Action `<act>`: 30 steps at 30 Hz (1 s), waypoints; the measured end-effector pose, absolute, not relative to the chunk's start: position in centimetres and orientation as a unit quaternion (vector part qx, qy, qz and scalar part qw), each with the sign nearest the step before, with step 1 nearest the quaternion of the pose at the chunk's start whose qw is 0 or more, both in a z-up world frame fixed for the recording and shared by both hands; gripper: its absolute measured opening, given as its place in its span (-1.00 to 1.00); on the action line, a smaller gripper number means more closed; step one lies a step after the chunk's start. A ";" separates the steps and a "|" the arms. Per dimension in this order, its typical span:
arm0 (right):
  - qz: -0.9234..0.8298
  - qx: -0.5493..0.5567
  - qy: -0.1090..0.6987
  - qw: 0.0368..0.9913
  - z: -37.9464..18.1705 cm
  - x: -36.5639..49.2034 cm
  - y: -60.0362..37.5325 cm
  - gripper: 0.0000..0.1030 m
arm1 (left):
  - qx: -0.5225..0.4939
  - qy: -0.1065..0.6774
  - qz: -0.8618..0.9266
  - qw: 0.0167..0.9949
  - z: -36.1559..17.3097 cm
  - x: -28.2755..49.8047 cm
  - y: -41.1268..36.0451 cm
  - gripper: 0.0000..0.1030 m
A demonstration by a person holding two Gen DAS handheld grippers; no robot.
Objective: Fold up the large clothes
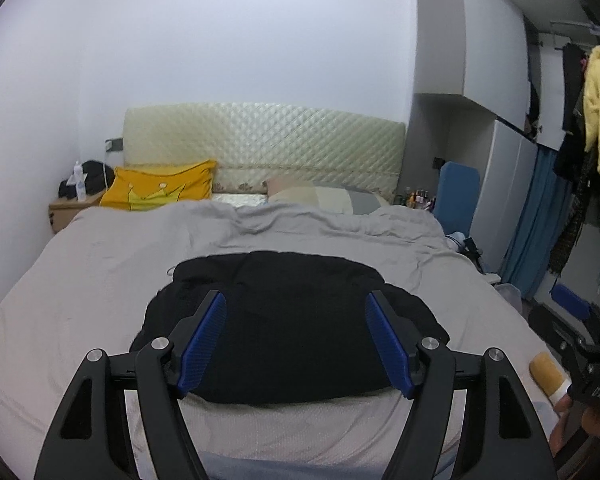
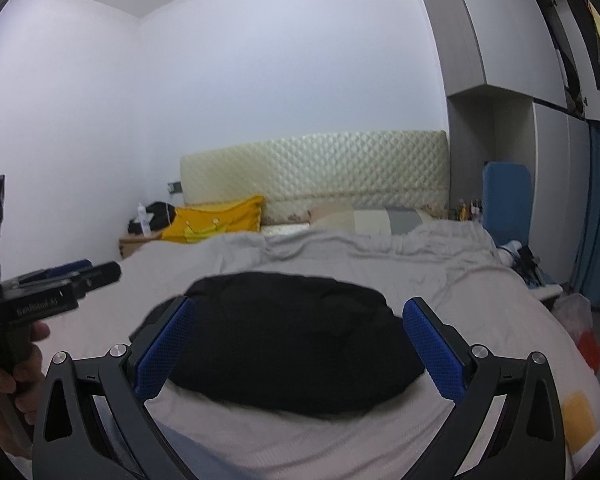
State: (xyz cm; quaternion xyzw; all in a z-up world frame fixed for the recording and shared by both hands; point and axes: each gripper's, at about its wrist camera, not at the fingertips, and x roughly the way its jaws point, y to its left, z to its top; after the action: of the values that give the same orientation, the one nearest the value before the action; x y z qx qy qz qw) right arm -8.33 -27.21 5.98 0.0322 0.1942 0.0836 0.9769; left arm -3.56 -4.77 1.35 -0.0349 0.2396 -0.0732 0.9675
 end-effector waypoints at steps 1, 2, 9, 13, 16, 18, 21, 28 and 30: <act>0.082 0.032 0.196 0.977 5.6 -8.4 -27.3 1.00 | -0.037 0.242 -0.071 0.967 1.0 -3.5 -4.7 0.41; 0.082 0.034 0.200 0.976 5.2 -8.5 -27.3 1.00 | -0.036 0.245 -0.068 0.967 0.6 -3.5 -4.6 0.41; 0.084 0.038 0.214 0.972 3.7 -8.6 -27.1 1.00 | -0.026 0.261 -0.049 0.964 -1.1 -3.2 -4.7 0.41; 0.084 0.039 0.226 0.970 2.8 -8.5 -27.0 1.00 | -0.023 0.276 -0.049 0.960 -2.2 -3.0 -4.9 0.41; 0.082 0.040 0.233 0.968 2.2 -8.3 -27.0 1.00 | -0.018 0.282 -0.045 0.958 -2.6 -2.7 -5.1 0.41; 0.082 0.044 0.236 0.967 1.9 -8.3 -27.1 1.00 | -0.017 0.283 -0.046 0.958 -2.7 -2.7 -5.2 0.41; 0.079 0.046 0.238 0.967 1.7 -8.3 -27.3 1.00 | -0.016 0.285 -0.047 0.957 -2.8 -2.6 -5.3 0.41; 0.078 0.045 0.244 0.966 1.6 -8.1 -27.2 1.00 | -0.020 0.295 -0.045 0.954 -3.1 -2.3 -5.2 0.41; 0.078 0.046 0.245 0.965 1.5 -8.1 -27.3 1.00 | -0.019 0.296 -0.044 0.954 -3.2 -2.3 -5.2 0.41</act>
State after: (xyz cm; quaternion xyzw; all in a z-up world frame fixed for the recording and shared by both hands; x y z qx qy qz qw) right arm -8.06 -27.29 1.52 0.0462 0.2447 0.0779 0.9654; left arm -2.34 -5.22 -3.19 -0.0189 0.2958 -0.0445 0.9540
